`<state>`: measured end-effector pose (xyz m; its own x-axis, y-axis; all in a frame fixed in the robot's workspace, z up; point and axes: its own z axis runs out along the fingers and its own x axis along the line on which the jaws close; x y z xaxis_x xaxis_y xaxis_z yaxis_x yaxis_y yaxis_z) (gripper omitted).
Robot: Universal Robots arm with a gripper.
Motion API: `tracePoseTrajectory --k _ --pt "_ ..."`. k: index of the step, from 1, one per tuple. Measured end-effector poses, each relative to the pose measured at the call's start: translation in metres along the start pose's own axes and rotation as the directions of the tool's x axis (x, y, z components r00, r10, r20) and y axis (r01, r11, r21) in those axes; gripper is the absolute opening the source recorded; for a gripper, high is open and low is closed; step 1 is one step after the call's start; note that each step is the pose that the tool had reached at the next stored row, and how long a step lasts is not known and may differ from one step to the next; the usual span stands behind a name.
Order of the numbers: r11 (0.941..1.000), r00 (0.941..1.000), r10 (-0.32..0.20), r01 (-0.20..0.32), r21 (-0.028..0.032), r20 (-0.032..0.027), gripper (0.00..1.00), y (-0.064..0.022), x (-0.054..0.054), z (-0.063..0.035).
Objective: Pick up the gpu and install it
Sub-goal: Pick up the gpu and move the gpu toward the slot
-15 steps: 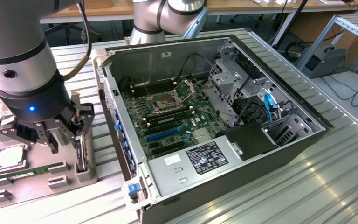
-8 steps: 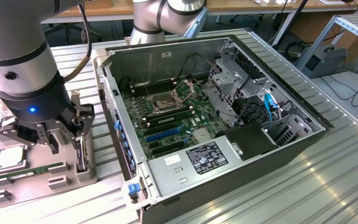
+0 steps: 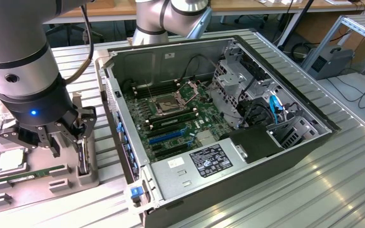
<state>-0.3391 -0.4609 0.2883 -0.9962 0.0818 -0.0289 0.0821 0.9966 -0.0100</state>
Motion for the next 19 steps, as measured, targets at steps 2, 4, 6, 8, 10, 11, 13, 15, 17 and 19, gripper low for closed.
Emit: tracePoseTrajectory --k 2,4,6,8,10,11,13,15,17,19 --pt "1.0 1.0 0.0 0.0 0.0 0.0 0.42 0.0 0.0 0.0004" --pt "1.0 1.0 0.0 0.0 0.0 0.0 0.42 0.0 0.0 0.0008" --pt "1.0 1.0 0.0 0.0 0.0 -0.0001 0.42 0.0 0.0 0.0012" --pt "1.0 1.0 0.0 0.0 0.0 0.0 0.42 0.0 0.0001 0.0016" --pt "1.0 1.0 0.0 0.0 0.0 0.0 0.42 0.0 0.0001 0.0021" --pt "1.0 1.0 0.0 0.0 0.0 0.0 0.42 0.0 0.0001 0.0023" --pt "1.0 1.0 0.0 0.0 0.0 0.0 0.42 0.0 0.0001 0.0028" --pt "1.0 1.0 0.0 0.0 0.0 0.0 0.42 0.0 0.0001 0.0031" --pt "1.0 1.0 0.0 0.0 0.0 0.0 0.42 0.0 0.0001 0.0035" --pt "1.0 1.0 0.0 0.0 0.0 0.0 0.42 0.0 0.0001 0.0039"
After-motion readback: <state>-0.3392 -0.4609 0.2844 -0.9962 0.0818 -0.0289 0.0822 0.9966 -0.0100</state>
